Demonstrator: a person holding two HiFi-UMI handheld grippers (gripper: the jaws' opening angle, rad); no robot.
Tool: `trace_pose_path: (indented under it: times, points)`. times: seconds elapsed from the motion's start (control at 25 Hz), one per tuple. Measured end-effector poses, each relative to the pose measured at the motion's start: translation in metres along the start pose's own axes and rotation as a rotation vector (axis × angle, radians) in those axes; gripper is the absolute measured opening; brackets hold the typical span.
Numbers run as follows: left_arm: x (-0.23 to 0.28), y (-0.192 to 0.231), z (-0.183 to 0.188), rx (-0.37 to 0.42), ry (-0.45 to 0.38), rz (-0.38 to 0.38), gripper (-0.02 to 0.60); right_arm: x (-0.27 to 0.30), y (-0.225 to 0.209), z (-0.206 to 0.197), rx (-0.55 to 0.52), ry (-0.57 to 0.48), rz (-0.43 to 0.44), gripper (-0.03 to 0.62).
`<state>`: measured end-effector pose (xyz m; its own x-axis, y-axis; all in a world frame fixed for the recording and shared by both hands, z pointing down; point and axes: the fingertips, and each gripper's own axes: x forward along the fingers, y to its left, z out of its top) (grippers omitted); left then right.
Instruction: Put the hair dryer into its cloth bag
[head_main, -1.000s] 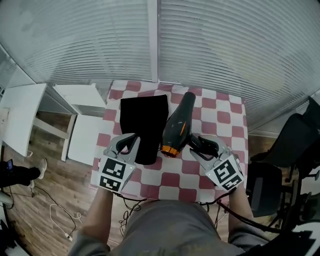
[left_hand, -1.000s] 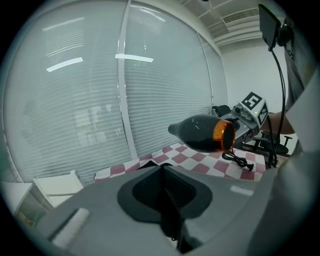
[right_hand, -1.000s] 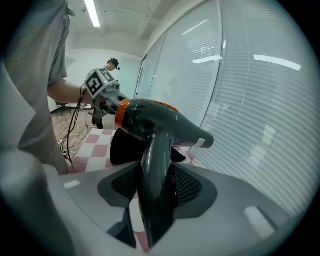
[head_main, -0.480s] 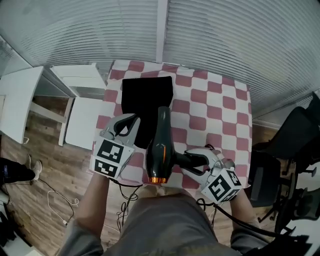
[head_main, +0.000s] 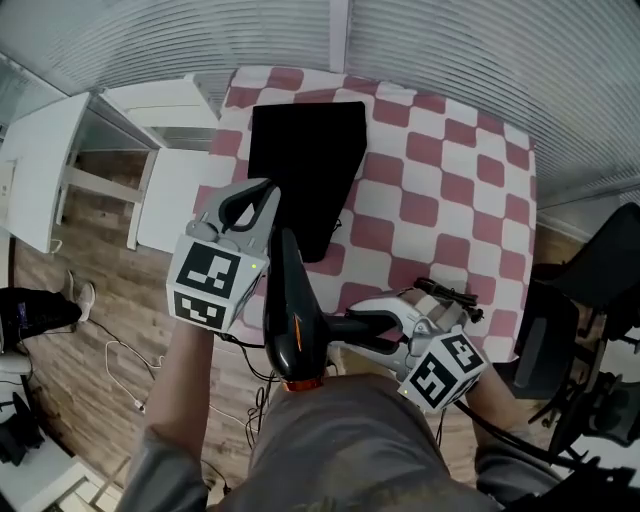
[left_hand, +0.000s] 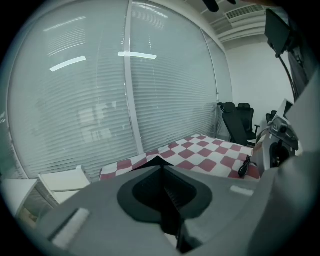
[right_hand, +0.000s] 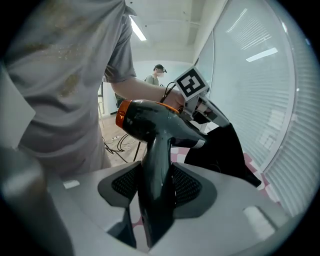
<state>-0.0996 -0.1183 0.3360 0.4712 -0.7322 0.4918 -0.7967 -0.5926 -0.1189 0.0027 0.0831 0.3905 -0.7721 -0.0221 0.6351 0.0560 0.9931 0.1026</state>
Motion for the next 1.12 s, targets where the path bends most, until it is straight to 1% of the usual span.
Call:
trace_pose_path:
  times: [0.16, 0.32, 0.44, 0.56, 0.8, 0.88, 0.96, 1.12]
  points:
    - [0.001, -0.004, -0.007, -0.001, 0.002, -0.021, 0.017, 0.018, -0.008, -0.007, 0.033, 0.011, 0.033, 0.219]
    - [-0.003, -0.009, -0.008, -0.006, -0.008, -0.041, 0.017, 0.034, -0.025, -0.013, 0.080, 0.026, 0.043, 0.218]
    - [-0.007, -0.014, -0.012, -0.017, -0.011, -0.061, 0.017, 0.046, -0.036, -0.022, 0.122, 0.060, 0.036, 0.218]
    - [-0.011, -0.017, -0.014, -0.009, -0.010, -0.080, 0.017, 0.056, -0.051, -0.030, 0.175, 0.086, 0.010, 0.218]
    - [-0.023, -0.028, -0.019, 0.014, 0.008, -0.114, 0.017, 0.061, -0.084, -0.041, 0.275, 0.112, -0.088, 0.218]
    - [-0.027, -0.035, -0.021, 0.034, 0.020, -0.128, 0.017, 0.057, -0.094, -0.043, 0.310, 0.121, -0.136, 0.218]
    - [-0.030, -0.042, -0.022, 0.033, 0.026, -0.145, 0.017, 0.055, -0.103, -0.044, 0.344, 0.139, -0.188, 0.218]
    - [-0.030, -0.058, -0.018, 0.053, 0.040, -0.188, 0.018, 0.055, -0.119, -0.050, 0.396, 0.198, -0.289, 0.219]
